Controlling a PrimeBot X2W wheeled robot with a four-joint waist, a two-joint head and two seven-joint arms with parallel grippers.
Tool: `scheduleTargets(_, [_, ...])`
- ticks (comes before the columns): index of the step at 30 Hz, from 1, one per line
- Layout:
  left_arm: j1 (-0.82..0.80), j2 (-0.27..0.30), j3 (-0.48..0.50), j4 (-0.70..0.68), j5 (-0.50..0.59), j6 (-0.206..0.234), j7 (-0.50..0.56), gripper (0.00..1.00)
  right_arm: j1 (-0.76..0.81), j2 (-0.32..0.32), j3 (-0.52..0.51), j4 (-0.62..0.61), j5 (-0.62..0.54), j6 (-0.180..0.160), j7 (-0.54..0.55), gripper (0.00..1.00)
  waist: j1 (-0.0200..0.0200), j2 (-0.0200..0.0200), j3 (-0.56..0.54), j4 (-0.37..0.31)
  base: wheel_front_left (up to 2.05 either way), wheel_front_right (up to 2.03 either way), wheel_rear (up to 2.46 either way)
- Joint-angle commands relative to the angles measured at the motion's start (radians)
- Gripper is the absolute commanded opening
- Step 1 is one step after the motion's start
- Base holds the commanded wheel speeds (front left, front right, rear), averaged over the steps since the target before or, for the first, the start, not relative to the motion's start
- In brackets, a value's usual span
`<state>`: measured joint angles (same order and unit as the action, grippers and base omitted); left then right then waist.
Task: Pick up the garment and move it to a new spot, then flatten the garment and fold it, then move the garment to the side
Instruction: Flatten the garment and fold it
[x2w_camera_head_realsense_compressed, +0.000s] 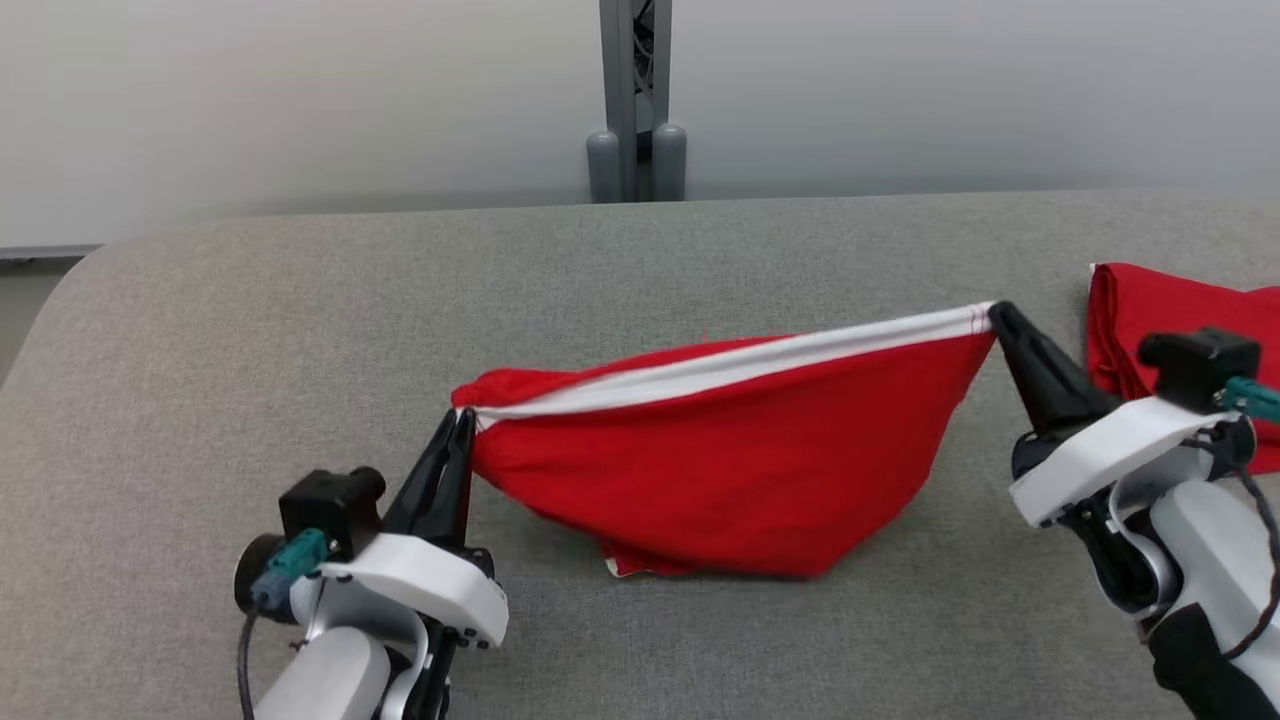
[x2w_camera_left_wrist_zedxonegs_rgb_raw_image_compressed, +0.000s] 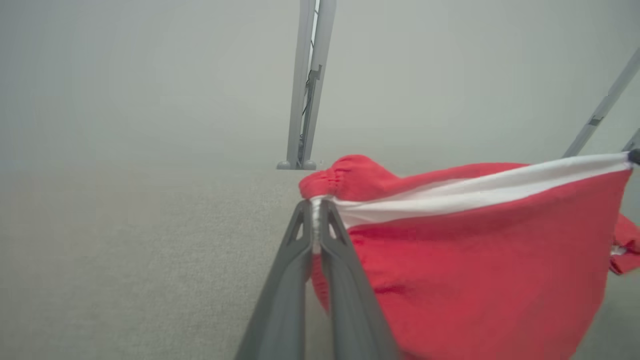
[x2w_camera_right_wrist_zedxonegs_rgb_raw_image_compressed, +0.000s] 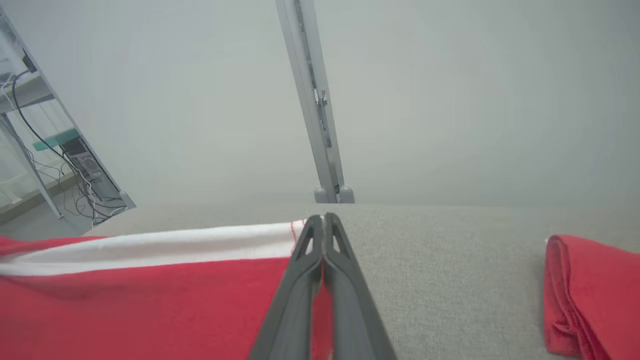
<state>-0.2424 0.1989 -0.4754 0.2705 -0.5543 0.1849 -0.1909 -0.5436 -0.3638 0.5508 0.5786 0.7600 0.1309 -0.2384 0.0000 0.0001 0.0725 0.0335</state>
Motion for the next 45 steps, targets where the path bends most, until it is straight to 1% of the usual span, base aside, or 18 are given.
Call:
scheduleTargets(1, [-0.032, 0.017, 0.012, -0.039, -0.02, -0.018, 0.022, 0.0, -0.002, -0.019, -0.029, -0.052, 0.009, 0.0, -0.015, 0.0, 0.0, -0.0001, -0.022, -0.015, 0.0, 0.0, 0.0])
scheduleTargets(5, [-0.101, 0.059, 0.014, -0.132, -0.047, -0.067, 0.106, 0.0, -0.022, -0.031, -0.105, -0.174, 0.0, 0.0, -0.025, 0.0, 0.0, -0.0001, -0.056, -0.027, 0.0, 0.0, 0.0])
scheduleTargets(9, [-0.209, 0.106, 0.034, -0.217, -0.071, -0.097, 0.21, 0.0, -0.064, -0.033, -0.196, -0.253, -0.027, 0.0, -0.027, 0.0, 0.0, -0.0001, -0.093, -0.038, 0.0, 0.0, 0.0])
scheduleTargets(11, [-0.271, 0.128, 0.042, -0.252, -0.094, -0.116, 0.275, 0.0, -0.093, -0.033, -0.239, -0.283, -0.055, 0.0, -0.027, 0.0, 0.0, -0.0001, -0.109, -0.043, 0.0, 0.0, 0.0])
scheduleTargets(12, [-0.34, 0.145, 0.053, -0.277, -0.121, -0.135, 0.34, 0.0, -0.131, -0.029, -0.27, -0.311, -0.083, 0.0, -0.027, 0.0, 0.0, -0.0001, -0.123, -0.049, 0.0, 0.0, 0.0])
scheduleTargets(14, [-0.403, 0.151, 0.061, -0.294, -0.162, -0.154, 0.408, 0.0, -0.17, -0.029, -0.285, -0.342, -0.11, 0.0, -0.027, 0.0, 0.0, -0.0001, -0.138, -0.057, 0.0, 0.0, 0.0])
scheduleTargets(15, [-0.403, 0.151, 0.061, -0.294, -0.162, -0.154, 0.408, 0.0, -0.17, -0.029, -0.285, -0.342, -0.11, 0.0, -0.027, 0.0, 0.0, -0.0001, -0.138, -0.057, 0.0, 0.0, 0.0])
scheduleTargets(16, [-0.471, 0.154, 0.074, -0.304, -0.192, -0.164, 0.461, 0.0, -0.211, -0.036, -0.293, -0.362, -0.129, 0.0, -0.027, 0.0, 0.0, -0.0001, -0.152, -0.065, 0.0, 0.0, 0.0])
scheduleTargets(17, [-0.471, 0.154, 0.074, -0.304, -0.192, -0.164, 0.461, 0.0, -0.211, -0.036, -0.293, -0.362, -0.129, 0.0, -0.027, 0.0, 0.0, -0.0001, -0.152, -0.065, 0.0, 0.0, 0.0])
scheduleTargets(23, [-0.622, 0.13, 0.094, -0.267, -0.268, -0.178, 0.556, 0.0, -0.332, -0.043, -0.289, -0.371, -0.161, 0.0, -0.003, 0.0, 0.0, -0.0001, -0.176, -0.093, 0.0, 0.0, 0.0])
scheduleTargets(27, [-0.669, 0.118, 0.09, -0.209, -0.301, -0.178, 0.609, 0.0, -0.38, -0.032, -0.274, -0.33, -0.168, 0.0, 0.034, 0.0, 0.0, -0.0001, -0.173, -0.112, 0.0, 0.0, 0.0])
scheduleTargets(32, [-0.705, 0.124, 0.093, -0.092, -0.281, -0.129, 0.633, 0.0, -0.436, -0.015, -0.287, -0.191, -0.174, 0.0, 0.076, 0.0, 0.0, -0.0001, -0.135, -0.13, 0.0, 0.0, 0.0])
scheduleTargets(34, [-0.721, 0.128, 0.091, -0.037, -0.265, -0.121, 0.623, 0.0, -0.465, -0.006, -0.297, -0.118, -0.184, -0.001, 0.086, 0.0, 0.0, -0.0001, -0.111, -0.135, 0.0, 0.0, 0.0])
scheduleTargets(36, [-0.739, 0.118, 0.096, 0.023, -0.269, -0.126, 0.609, 0.0, -0.495, 0.006, -0.294, -0.044, -0.185, -0.001, 0.083, 0.0, 0.0, -0.0001, -0.083, -0.136, 0.0, 0.0, 0.0])
scheduleTargets(38, [-0.774, 0.108, 0.093, 0.078, -0.264, -0.145, 0.589, 0.0, -0.536, 0.026, -0.276, 0.021, -0.172, -0.001, 0.083, 0.0, 0.0, -0.0001, -0.046, -0.139, 0.0, 0.0, 0.0])
scheduleTargets(41, [-0.873, 0.082, 0.085, 0.151, -0.241, -0.17, 0.554, 0.0, -0.639, 0.05, -0.244, 0.098, -0.169, -0.001, 0.07, 0.0, 0.0, -0.0001, 0.057, -0.141, 0.0, 0.0, 0.0])
scheduleTargets(43, [-0.959, 0.068, 0.07, 0.207, -0.2, -0.19, 0.507, 0.0, -0.719, 0.066, -0.227, 0.149, -0.186, -0.001, 0.048, 0.0, 0.0, -0.0001, 0.138, -0.142, 0.0, 0.0, 0.0])
scheduleTargets(45, [-1.063, 0.056, 0.059, 0.263, -0.148, -0.201, 0.429, 0.0, -0.815, 0.081, -0.227, 0.199, -0.205, -0.001, 0.016, 0.0, 0.0, -0.0001, 0.222, -0.143, 0.0, 0.0, 0.0])
